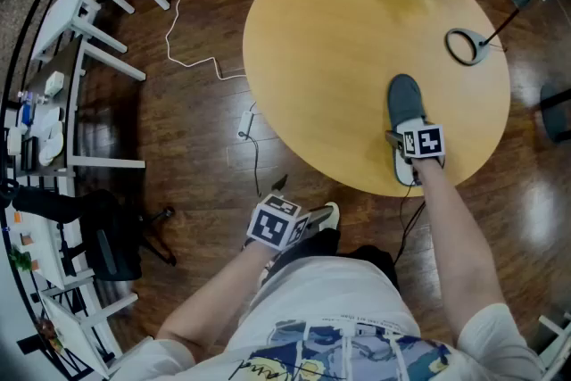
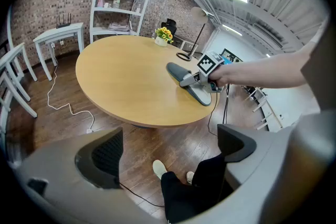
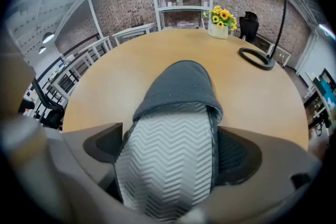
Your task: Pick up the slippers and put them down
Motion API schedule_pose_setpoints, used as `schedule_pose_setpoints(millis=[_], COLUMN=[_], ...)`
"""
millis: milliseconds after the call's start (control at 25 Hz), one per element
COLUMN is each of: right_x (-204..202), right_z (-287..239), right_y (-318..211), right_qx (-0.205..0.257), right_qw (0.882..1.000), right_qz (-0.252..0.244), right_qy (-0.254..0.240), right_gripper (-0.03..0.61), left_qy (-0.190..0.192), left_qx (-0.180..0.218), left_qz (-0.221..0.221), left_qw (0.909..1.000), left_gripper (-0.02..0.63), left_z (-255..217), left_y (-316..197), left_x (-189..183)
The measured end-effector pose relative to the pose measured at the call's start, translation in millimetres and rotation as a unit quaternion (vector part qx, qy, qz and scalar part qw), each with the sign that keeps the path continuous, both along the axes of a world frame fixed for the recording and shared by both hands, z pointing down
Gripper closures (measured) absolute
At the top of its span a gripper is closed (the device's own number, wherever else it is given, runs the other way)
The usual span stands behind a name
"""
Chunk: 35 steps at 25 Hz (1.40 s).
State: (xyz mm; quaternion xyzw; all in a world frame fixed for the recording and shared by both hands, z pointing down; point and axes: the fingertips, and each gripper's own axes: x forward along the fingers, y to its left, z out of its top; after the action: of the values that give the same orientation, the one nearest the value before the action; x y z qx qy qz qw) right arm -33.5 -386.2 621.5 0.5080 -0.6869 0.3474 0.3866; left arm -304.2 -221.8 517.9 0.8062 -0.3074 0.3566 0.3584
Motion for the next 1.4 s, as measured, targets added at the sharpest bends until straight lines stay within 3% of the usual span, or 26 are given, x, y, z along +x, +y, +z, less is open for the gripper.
schedule_pose_setpoints(millis=[520, 800, 1080, 1400], right_x=[9.1, 39.1, 121.1, 286.1], right_z=[-25.4, -65.2, -109.7, -100.3], right_y=[25.4, 52.3, 121.1, 209.7], right_qx=[0.001, 0.021, 0.039, 0.040], right_qw=[1.000, 0.999, 0.999, 0.997], right_qz=[-0.026, -0.044, 0.003, 0.064], right_qy=[-0.009, 0.002, 0.006, -0.006], right_gripper=[0.064, 0.067, 0.069, 0.072], left_qy=[0.034, 0.056, 0.058, 0.037], left_qx=[0.007, 0.005, 0.010, 0.022], left_qz=[0.009, 0.061, 0.144, 0.183], left_qw=[0.9994, 0.9965, 0.9879, 0.9821], left_gripper=[0.052, 0.052, 0.052, 0.052], left_z=[3.6, 5.4, -12.2, -21.3], left_y=[-7.6, -0.8, 27.6, 66.0], left_x=[14.5, 63.5, 146.0, 291.0])
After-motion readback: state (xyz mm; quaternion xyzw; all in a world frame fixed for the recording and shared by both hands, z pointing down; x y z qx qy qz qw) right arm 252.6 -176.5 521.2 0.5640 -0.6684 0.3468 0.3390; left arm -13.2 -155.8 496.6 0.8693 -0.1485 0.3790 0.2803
